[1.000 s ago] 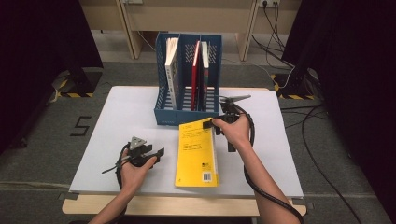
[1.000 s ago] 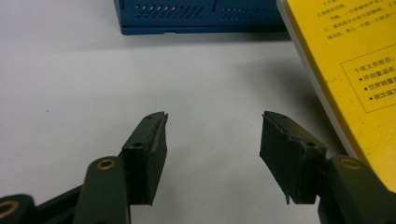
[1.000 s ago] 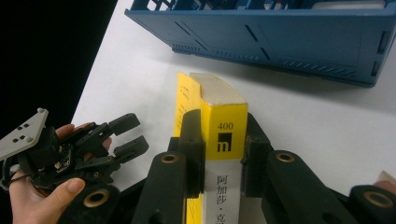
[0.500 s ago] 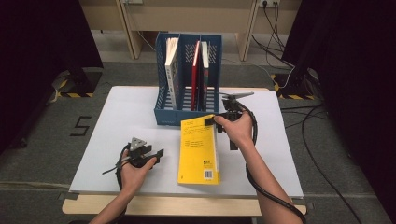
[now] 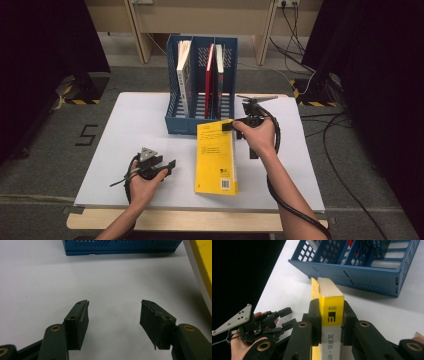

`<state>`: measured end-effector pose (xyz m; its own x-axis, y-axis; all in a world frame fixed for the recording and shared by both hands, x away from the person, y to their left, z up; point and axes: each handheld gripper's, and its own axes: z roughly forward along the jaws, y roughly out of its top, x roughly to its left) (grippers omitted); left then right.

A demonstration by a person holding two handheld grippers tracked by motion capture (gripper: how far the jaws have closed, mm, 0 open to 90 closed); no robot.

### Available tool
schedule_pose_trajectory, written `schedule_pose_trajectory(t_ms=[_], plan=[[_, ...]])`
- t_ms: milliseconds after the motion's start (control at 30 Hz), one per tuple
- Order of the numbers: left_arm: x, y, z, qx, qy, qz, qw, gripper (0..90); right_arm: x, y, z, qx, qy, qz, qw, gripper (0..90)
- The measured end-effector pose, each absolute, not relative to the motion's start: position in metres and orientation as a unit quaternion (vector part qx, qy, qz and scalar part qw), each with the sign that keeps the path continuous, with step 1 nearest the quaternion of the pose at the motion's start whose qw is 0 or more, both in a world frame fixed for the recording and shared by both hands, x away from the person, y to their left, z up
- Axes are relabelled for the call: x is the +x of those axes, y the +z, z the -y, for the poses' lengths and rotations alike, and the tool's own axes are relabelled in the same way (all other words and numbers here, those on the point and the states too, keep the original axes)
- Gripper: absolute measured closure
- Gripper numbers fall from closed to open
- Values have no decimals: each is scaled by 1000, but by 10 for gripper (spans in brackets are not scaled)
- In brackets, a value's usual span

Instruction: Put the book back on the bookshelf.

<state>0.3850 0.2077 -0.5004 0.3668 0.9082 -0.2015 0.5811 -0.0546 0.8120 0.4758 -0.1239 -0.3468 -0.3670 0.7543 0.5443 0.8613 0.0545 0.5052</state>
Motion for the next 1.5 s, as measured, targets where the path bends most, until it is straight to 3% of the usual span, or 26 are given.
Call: schedule_pose_trajectory(t_ms=[1500], plan=[[385, -500, -207, 707, 188, -527, 432, 389, 477, -320, 141, -561, -412, 717, 39, 762]])
